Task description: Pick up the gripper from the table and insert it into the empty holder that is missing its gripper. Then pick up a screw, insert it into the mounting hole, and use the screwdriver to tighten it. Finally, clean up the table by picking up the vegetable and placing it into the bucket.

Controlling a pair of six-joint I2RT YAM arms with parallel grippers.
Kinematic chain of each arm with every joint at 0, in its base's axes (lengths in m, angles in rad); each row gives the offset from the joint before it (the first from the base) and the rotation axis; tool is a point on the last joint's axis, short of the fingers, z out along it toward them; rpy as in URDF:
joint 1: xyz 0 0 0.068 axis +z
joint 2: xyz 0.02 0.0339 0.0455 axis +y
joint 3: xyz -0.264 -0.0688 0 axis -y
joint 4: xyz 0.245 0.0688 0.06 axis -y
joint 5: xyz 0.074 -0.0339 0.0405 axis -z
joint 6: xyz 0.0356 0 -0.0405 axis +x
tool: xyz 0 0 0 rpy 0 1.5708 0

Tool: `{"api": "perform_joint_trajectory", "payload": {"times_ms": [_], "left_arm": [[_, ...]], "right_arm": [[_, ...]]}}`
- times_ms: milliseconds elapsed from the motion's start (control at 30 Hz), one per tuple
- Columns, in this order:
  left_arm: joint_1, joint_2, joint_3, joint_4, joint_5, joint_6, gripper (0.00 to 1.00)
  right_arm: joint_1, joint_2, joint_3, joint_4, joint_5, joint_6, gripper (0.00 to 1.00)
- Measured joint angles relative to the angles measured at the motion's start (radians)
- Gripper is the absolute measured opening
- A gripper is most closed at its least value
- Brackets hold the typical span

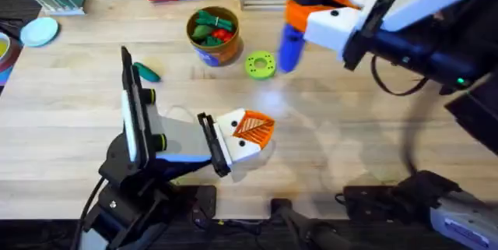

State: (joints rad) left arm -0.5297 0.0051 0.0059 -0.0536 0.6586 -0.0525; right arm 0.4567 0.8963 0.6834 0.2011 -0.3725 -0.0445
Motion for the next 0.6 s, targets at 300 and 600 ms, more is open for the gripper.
{"api": "perform_joint_trajectory", "payload": {"times_ms": [300,600], "left_arm": [[0.000,0.000,0.000,0.000,0.000,0.000,0.014],[0.000,0.000,0.000,0.000,0.000,0.000,0.014]], "right_arm": [[-0.179,0.218,0.000,-0.067,0.464,-0.535,0.138],[-0.180,0.507,0.000,-0.067,0.701,-0.988,0.136]]}}
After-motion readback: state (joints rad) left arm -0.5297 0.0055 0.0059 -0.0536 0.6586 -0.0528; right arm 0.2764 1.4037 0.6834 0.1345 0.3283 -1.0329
